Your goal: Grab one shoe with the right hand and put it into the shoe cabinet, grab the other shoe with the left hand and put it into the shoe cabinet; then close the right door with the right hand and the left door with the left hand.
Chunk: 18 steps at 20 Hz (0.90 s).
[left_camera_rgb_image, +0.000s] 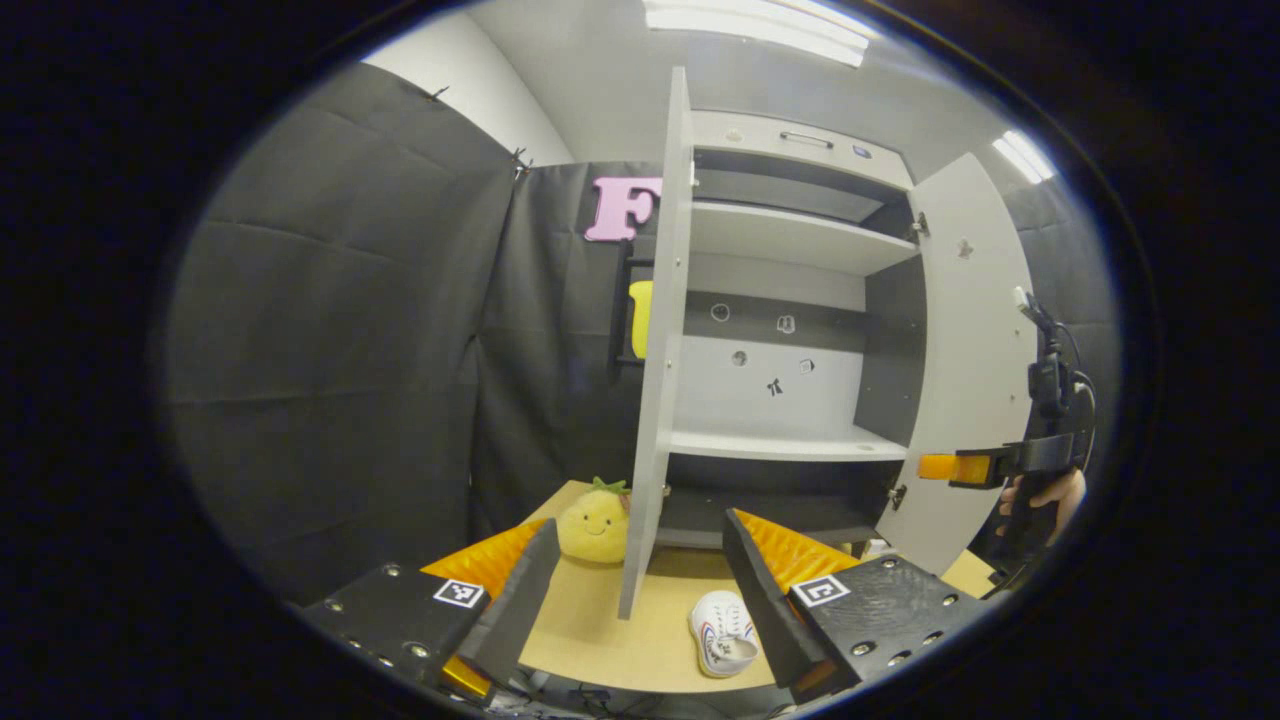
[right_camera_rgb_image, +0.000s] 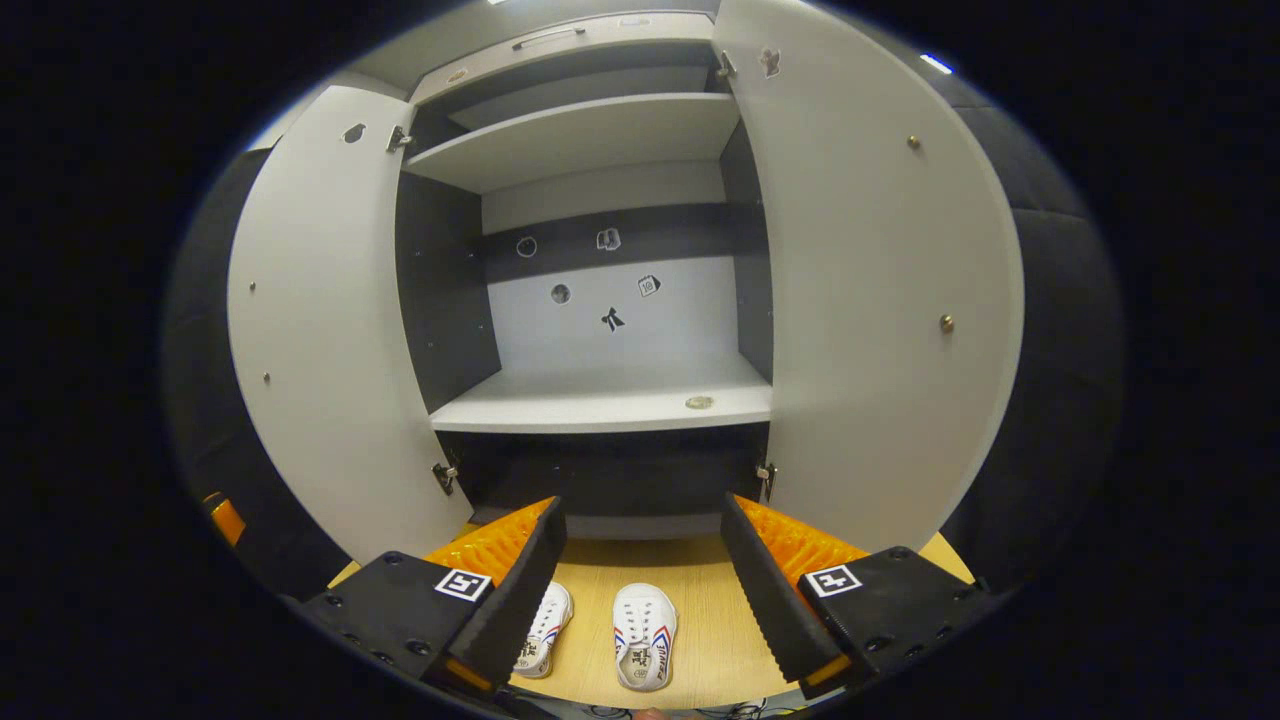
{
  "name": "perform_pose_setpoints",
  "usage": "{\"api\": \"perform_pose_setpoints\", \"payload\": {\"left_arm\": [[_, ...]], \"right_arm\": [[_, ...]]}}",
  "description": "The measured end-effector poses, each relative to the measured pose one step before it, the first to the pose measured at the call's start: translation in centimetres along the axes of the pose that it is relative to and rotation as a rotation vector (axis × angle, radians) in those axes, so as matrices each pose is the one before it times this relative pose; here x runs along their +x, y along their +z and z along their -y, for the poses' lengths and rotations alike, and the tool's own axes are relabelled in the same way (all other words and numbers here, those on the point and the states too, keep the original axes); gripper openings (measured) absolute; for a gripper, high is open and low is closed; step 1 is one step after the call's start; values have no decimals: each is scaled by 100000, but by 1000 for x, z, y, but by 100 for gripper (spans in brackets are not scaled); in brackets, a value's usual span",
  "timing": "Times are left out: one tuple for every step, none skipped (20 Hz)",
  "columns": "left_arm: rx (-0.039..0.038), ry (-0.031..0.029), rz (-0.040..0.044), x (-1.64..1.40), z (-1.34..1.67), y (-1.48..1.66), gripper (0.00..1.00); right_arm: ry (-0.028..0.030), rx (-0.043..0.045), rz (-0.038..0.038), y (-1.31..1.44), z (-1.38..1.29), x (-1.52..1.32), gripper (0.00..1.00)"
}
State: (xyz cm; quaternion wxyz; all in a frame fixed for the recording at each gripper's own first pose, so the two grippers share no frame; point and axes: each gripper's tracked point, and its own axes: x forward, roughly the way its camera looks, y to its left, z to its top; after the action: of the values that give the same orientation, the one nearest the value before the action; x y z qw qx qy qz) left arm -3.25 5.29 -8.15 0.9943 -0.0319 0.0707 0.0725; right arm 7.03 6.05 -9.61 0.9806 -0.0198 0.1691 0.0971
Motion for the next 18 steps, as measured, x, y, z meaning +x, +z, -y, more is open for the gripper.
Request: {"api": "perform_pose_setpoints", "payload": {"left_arm": [[264, 193, -744, 88, -54, -437, 94], [-77, 122, -832, 78, -25, -362, 94], [-1549, 282, -1422, -37, 26, -574, 94], [-2895, -134, -952, 44, 111, -367, 94], [-2838, -58, -781, -139, 147, -400, 94], [-1392, 336, -710, -214, 43, -359, 95], [-53, 631, -519, -96, -114, -443, 95], [674, 607, -303, 6, -188, -256, 94], [762, 349, -381, 72, -185, -339, 94], [492, 61, -679, 152, -159, -350, 94], [276, -122, -947, 9, -151, -551, 94], [228, -17, -1125, 79, -163, -493, 94], [344, 137, -1177, 176, -101, -642, 94], [503, 104, -960, 36, -123, -345, 94], [554, 20, -610, -251, -67, -407, 94], [407, 23, -522, 23, -99, -260, 96], [221, 42, -596, -48, 10, -350, 95], [-127, 45, -704, -28, -73, -206, 95]], "right_arm": [[1025, -623, -2851, -1292, -254, 721, 98], [924, -351, -3244, -1261, -278, 893, 98], [804, 89, -3627, -1568, -223, 733, 98], [919, 494, -3520, -1351, -319, 708, 98], [1296, 415, -3050, -1268, -437, 798, 98], [511, 123, -2819, -1130, -262, 702, 98], [363, -404, -2442, -1031, -170, 634, 98], [807, -925, -1798, -694, -285, 603, 99], [1298, -1796, -1174, -747, -422, 662, 98], [889, -2425, -1219, -549, -360, 644, 98], [1081, -2489, -1323, -760, -431, 655, 99], [1573, -1755, -1274, -580, -484, 721, 98], [1746, -890, -2267, -846, -451, 816, 98], [1408, -113, -2421, -833, -308, 745, 98], [381, 150, -1975, -731, -111, 827, 98], [524, 118, -2256, -757, -137, 747, 98], [905, 438, -2284, -959, -256, 840, 98], [68, 826, -3191, -992, -26, 814, 98]]}}
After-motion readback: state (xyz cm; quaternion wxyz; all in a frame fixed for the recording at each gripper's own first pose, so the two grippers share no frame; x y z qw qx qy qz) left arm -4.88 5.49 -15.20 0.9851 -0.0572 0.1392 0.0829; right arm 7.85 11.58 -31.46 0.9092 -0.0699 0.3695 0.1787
